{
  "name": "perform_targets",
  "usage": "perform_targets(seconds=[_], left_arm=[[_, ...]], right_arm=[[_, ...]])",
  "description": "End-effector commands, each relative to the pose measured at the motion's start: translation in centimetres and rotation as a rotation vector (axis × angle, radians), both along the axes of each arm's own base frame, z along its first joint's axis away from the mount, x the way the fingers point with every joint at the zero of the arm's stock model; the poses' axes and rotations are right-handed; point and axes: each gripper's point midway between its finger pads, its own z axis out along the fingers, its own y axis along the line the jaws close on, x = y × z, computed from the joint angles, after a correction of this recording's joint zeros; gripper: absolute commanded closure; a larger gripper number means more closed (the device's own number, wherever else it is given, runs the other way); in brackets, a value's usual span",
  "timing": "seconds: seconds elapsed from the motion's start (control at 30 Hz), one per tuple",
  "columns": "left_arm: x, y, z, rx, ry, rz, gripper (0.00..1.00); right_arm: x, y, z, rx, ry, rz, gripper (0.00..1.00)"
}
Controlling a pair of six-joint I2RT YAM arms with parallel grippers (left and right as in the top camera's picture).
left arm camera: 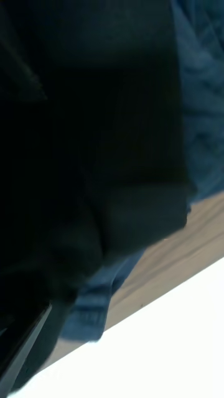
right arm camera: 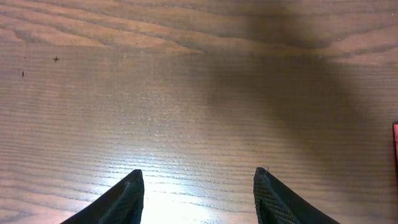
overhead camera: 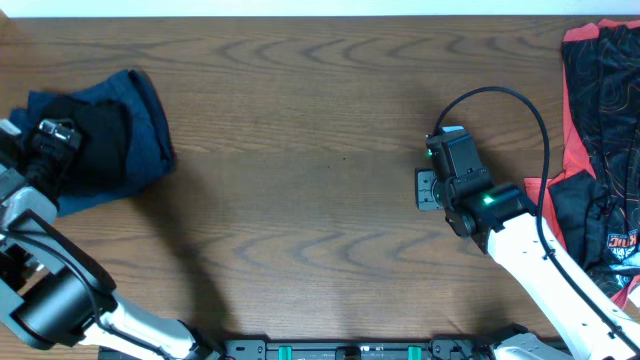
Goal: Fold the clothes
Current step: 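Release the bundle and press it flat on the blue garment with left gripper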
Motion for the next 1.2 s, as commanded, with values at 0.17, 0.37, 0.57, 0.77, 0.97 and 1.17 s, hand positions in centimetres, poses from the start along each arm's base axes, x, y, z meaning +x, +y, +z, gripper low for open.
perform_targets(seconds=[0.17, 0.37, 0.57, 0.77, 0.97, 1.17], left_arm=[[0.3, 1.0, 0.6, 0.030, -0.080, -0.054, 0.02], [1.3, 0.5, 5.1, 0.064, -0.184, -0.103, 0.02], [1.3, -1.1, 12.1, 0.161, -0.271, -0.132, 0.02], [2.1, -7.6, 14.9, 0.045, -0.322, -0.301, 0.02], [3.0, -10.5, 8.8, -0.109, -0.175, -0.313, 0.02], [3.4, -12.2, 0.5, -0.291, -0.025, -0.309, 0.02]], right_arm=[[-0.1, -0.4, 0.5, 0.011, -0.007, -0.024, 0.44], [-0.1, -0.4, 0.5, 0.012, -0.006, -0.026, 0.44], [-0.1, -0.4, 0.5, 0.012, -0.008, -0.026, 0.43], [-0.1, -0.4, 0.5, 0.012, -0.008, -0.026, 0.43], [-0.1, -0.4, 0.4, 0.014, -0.006, -0.025, 0.43], [-0.1, -0.2, 0.4, 0.022, -0.004, -0.020, 0.43]])
